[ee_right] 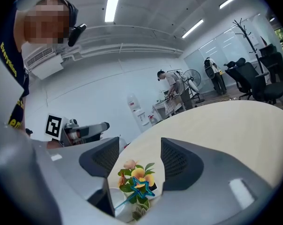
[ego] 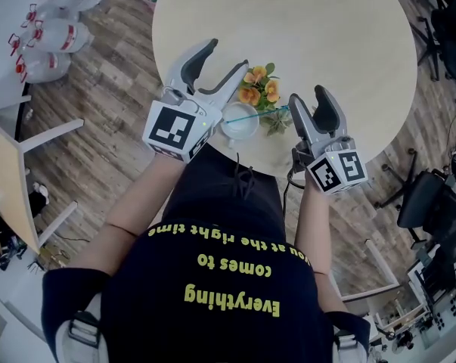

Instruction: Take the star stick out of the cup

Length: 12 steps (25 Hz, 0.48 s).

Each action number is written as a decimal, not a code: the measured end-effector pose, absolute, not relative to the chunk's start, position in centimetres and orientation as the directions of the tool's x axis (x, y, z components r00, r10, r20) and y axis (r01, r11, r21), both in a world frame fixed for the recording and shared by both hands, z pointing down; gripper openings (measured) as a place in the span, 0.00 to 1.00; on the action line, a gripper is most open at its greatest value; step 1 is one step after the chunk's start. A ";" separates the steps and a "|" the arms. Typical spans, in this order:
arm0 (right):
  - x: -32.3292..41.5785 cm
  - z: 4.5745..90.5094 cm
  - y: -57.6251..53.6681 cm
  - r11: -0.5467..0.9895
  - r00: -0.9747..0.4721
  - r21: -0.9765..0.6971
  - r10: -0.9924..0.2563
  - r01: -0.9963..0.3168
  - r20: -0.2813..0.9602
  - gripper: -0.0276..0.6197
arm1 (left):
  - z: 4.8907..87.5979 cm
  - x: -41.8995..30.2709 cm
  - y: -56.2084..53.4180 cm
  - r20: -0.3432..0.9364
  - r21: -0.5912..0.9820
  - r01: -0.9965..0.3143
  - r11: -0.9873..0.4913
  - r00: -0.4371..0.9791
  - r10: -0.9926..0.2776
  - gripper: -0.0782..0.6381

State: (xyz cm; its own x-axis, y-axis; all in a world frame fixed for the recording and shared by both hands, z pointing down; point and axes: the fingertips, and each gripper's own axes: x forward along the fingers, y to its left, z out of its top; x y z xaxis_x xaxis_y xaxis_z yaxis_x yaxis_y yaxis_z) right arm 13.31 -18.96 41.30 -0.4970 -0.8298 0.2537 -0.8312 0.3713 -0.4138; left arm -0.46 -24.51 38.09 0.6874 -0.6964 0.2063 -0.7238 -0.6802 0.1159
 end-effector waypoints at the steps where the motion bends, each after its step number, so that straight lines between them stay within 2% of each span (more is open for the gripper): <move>1: 13.2 41.7 -18.9 0.370 -0.501 -0.419 -0.825 -0.829 0.262 0.49 | 38.3 -0.4 -24.4 0.210 0.119 -0.724 -0.680 0.687 -0.695 0.46; 12: 12.8 45.8 -17.8 0.355 -0.532 -0.475 -0.787 -0.805 0.314 0.46 | 39.4 0.3 -24.2 0.228 0.129 -0.715 -0.688 0.696 -0.681 0.46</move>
State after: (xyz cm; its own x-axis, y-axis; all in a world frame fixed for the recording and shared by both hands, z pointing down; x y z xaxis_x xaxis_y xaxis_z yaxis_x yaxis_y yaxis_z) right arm 12.77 -17.82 45.80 -0.5317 -0.7867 0.3136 -0.8053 0.3548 -0.4750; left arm 0.34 -24.22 39.39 0.6961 -0.6806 0.2284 -0.7146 -0.6876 0.1288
